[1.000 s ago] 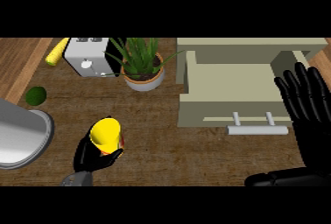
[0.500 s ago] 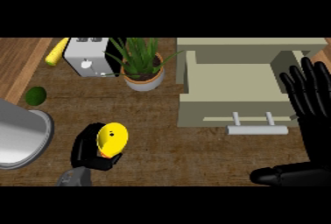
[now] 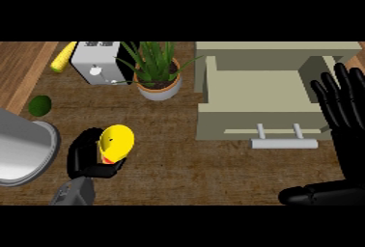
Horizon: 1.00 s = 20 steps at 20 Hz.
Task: Pick up the cup, place it into the drawer and close the drawer
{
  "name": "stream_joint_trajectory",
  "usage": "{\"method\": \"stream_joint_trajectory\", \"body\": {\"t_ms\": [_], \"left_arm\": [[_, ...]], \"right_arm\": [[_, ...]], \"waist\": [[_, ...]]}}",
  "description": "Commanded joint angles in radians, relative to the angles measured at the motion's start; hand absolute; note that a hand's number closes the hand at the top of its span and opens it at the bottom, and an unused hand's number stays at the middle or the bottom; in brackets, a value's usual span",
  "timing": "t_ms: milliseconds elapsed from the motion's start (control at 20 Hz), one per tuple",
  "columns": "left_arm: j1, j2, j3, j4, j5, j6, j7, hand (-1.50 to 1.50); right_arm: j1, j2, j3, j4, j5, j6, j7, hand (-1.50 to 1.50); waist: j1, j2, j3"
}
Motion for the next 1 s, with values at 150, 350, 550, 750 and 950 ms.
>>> {"method": "stream_joint_trajectory", "body": {"t_ms": [150, 350, 550, 750, 950], "left_arm": [[0.008, 0.009, -0.031, -0.180, 0.043, -0.088, 0.035, 1.50], [-0.013, -0.042, -0.121, -0.379, 0.016, 0.007, 0.220, 1.50], [0.049, -0.066, -0.168, -0.613, 0.049, 0.022, 0.355, 1.50], [-0.003, -0.089, -0.204, -0.737, 0.056, 0.088, 0.499, 1.50], [-0.078, -0.111, -0.237, -0.871, 0.071, 0.213, 0.683, 1.50]], "right_arm": [[0.022, 0.001, 0.004, -0.018, 0.007, 0.003, 0.000, -1.50], [0.008, 0.010, 0.013, -0.062, 0.007, -0.034, 0.073, -1.50], [0.046, 0.020, 0.033, -0.043, 0.012, -0.007, 0.022, -1.50], [0.052, 0.020, 0.021, -0.022, 0.026, 0.004, -0.033, -1.50], [0.026, 0.010, -0.006, 0.020, 0.021, 0.005, -0.053, -1.50]], "waist": [[0.005, -0.002, 0.001], [0.009, -0.008, 0.002], [0.009, -0.005, 0.001], [0.004, -0.003, 0.001], [0.005, -0.003, 0.001]]}}
